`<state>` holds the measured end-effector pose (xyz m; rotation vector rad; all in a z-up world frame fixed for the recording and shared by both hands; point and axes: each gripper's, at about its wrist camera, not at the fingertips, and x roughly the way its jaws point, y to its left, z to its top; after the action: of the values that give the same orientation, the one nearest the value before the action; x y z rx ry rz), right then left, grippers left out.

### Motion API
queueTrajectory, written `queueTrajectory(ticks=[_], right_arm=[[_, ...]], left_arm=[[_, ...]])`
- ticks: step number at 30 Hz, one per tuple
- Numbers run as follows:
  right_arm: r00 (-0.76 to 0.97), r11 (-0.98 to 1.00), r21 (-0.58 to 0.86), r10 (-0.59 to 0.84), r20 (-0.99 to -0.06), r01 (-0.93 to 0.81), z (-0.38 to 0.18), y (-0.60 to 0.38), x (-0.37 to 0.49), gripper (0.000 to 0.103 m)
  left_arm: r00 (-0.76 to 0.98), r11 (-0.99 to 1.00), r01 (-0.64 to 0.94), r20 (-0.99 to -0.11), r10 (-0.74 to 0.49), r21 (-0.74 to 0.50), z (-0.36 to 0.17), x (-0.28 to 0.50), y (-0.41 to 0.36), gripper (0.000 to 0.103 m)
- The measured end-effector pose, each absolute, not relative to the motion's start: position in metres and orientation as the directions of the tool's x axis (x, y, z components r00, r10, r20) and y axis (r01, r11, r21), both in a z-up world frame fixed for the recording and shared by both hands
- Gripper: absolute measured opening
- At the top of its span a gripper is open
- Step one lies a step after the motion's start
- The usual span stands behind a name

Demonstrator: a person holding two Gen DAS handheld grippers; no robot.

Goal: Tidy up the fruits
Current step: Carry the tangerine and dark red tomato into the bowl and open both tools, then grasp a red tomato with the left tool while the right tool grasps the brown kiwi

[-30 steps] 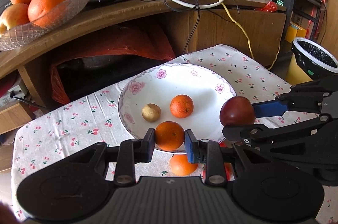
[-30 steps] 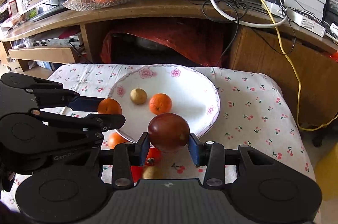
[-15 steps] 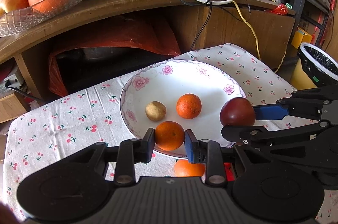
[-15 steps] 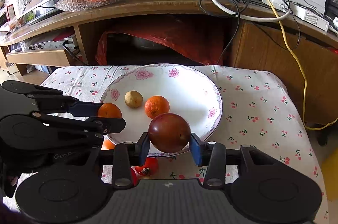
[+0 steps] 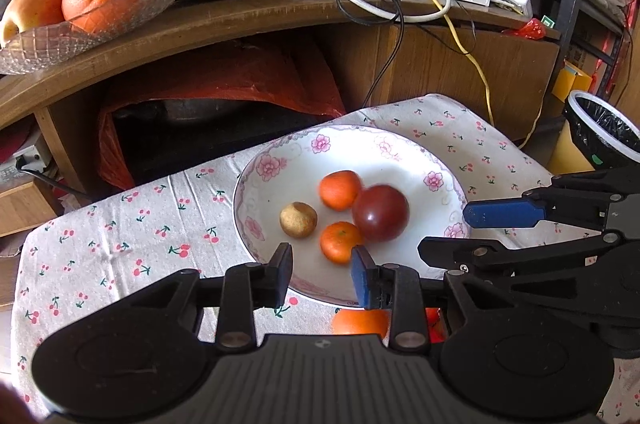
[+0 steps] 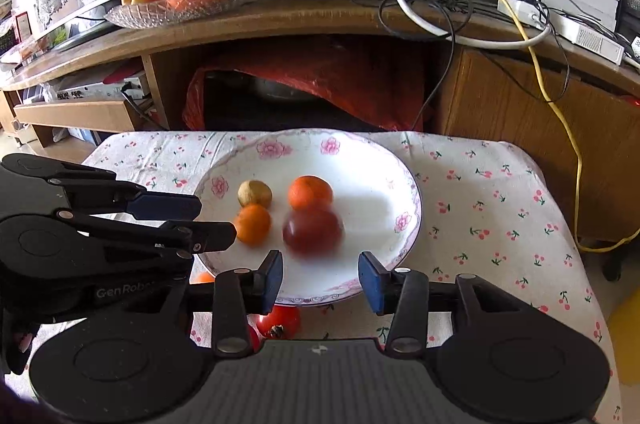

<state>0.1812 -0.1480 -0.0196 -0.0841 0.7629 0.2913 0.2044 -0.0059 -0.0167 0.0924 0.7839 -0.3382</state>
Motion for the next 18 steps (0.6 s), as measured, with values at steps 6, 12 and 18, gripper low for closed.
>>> queueTrajectory(ticks=[6, 12, 18], right_arm=[[0.69, 0.958, 0.03, 0.228, -0.687, -0.286, -0.017, -0.15, 0.179, 0.039], [0.687, 0.955, 0.041, 0.241, -0.686, -0.294, -0.015, -0.151, 0.175, 0.039], [0.677, 0.952, 0.054, 0.253, -0.692, -0.301, -0.015, -0.157, 0.168, 0.039]], left_arm=[[0.659, 0.938, 0.346, -0.703, -0.268, -0.033, -0.014, 0.2, -0.007, 0.041], [0.654, 0.933, 0.359, -0.704, -0.277, -0.033, -0.012, 0.195, -0.006, 0.041], [0.64, 0.921, 0.388, -0.711, -0.292, -0.028, -0.013, 0.186, -0.006, 0.043]])
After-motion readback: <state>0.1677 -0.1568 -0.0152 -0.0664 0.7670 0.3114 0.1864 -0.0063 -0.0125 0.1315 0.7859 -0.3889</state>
